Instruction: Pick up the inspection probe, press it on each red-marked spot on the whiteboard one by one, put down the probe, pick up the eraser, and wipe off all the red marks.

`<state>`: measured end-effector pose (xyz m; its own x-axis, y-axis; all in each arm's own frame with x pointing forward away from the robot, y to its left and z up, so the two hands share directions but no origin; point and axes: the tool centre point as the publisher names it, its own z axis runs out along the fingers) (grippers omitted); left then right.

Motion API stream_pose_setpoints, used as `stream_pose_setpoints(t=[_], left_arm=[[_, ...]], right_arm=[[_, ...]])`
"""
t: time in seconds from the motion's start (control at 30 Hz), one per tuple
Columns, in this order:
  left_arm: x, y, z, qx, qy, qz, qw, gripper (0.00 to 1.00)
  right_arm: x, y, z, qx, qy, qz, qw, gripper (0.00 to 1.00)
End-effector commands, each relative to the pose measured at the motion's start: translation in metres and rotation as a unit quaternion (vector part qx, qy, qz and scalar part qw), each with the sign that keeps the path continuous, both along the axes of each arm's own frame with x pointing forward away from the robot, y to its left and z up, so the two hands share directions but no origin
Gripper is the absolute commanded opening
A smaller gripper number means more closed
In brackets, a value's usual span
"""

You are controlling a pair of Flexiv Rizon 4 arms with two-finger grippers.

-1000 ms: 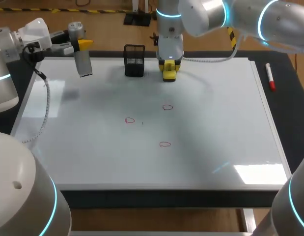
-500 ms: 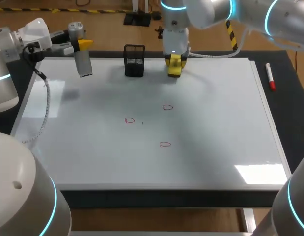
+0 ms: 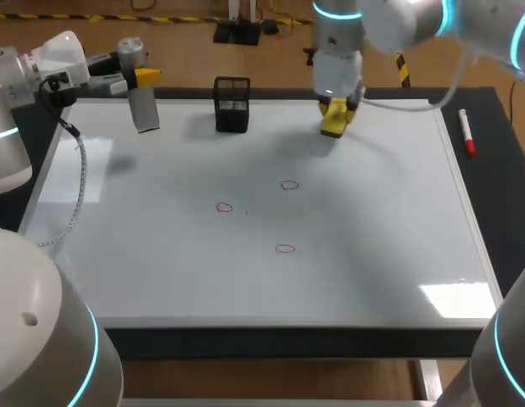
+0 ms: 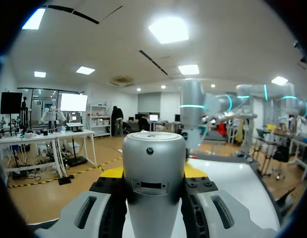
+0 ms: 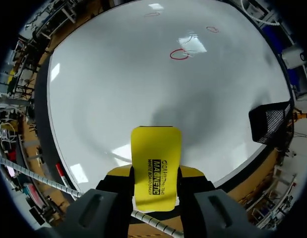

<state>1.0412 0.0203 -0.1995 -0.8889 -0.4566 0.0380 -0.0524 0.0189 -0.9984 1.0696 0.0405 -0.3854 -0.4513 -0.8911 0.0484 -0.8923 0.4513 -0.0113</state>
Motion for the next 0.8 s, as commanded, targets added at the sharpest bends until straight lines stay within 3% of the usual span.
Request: stream_pose_setpoints(t=[0.03,0.43,0.8], left_arm=[[0.0,0.0,0.001,0.0,-0.001,0.0,1.0,0.0],[0.0,0.0,0.001,0.0,-0.001,0.0,1.0,0.0],[0.0,0.0,0.001,0.0,-0.001,0.0,1.0,0.0]], right_arm=[[-0.026,-0.039,0.005,0.009,-0.018,-0.011,1.0,0.0],[-0.059,-0.093,-0.001,0.01,-0.005,-0.071,0.997,0.0],[-0.07,-0.103,-0.003,-0.005,-0.002,-0.091,0.996,0.0]])
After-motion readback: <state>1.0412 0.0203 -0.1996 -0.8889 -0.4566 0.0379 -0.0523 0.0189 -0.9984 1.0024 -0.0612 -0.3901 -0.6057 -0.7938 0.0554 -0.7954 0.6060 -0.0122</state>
